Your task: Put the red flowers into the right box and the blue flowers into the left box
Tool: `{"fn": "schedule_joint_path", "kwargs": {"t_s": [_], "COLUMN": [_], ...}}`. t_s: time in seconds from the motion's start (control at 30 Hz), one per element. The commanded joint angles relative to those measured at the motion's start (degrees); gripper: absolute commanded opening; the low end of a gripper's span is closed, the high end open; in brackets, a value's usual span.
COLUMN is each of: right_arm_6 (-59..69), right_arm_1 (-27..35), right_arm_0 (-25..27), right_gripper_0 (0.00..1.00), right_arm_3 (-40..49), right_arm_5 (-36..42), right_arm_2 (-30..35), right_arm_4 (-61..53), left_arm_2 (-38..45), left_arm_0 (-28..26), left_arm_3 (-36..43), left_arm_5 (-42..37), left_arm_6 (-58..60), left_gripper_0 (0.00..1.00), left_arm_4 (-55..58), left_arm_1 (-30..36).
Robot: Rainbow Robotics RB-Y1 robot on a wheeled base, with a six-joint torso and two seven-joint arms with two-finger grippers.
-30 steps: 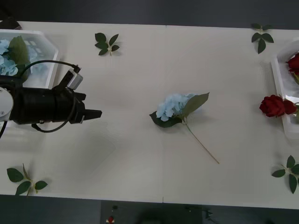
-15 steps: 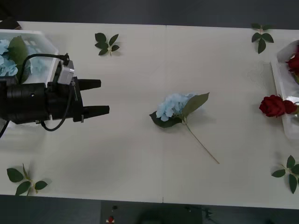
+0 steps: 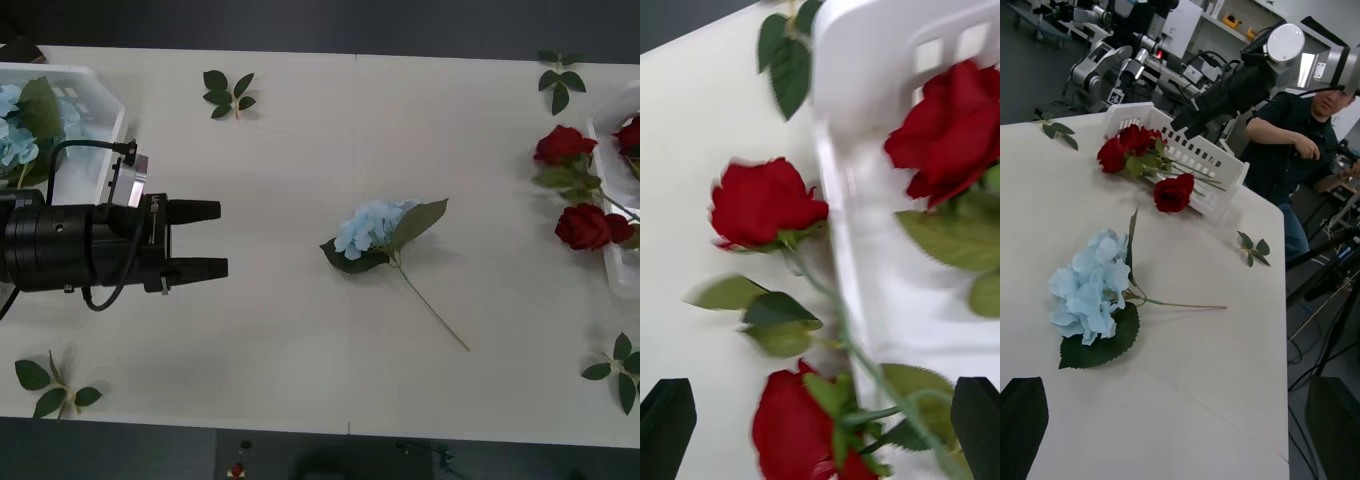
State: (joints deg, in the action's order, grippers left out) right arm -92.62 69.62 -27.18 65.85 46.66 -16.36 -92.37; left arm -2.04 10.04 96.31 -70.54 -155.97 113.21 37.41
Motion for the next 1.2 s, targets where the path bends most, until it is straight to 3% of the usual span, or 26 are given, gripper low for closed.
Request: {"fn": "schedule_joint_path", "kwargs": {"t_s": [0.03,0.3,0.67,0.83,1.2], "right_arm_6": [0.4,-10.6,-18.8,-19.3,-19.7], "right_arm_1": [0.7,-3.9,-16.4,-19.0,-19.0], "right_arm_0": [-1.9,-1.8,-1.6,-1.6,-0.9], "right_gripper_0": [1.00,1.00,1.00,1.00,1.00], "right_arm_3": [5.7,14.8,22.6,27.4,31.6], "right_arm_5": [2.2,5.2,13.5,14.6,9.3], "right_arm_2": [0.5,0.5,0.4,-1.4,-11.2], "right_arm_4": [-2.1,-2.2,3.9,9.3,15.6], "left_arm_2": [0.6,4.1,2.6,-0.3,-0.6], "left_arm_0": [4.0,4.8,-2.4,-5.6,-5.7], "left_arm_3": [2.6,14.7,29.7,31.7,31.4], "left_arm_5": [-1.2,-0.8,3.8,8.0,8.9], "left_arm_6": [1.0,11.2,25.5,25.5,25.6], "left_gripper_0": [1.00,1.00,1.00,1.00,1.00], "left_arm_4": [-2.5,-15.0,-26.5,-29.0,-32.3], "left_arm_1": [-0.8,-3.5,-6.4,-6.6,-8.1]}}
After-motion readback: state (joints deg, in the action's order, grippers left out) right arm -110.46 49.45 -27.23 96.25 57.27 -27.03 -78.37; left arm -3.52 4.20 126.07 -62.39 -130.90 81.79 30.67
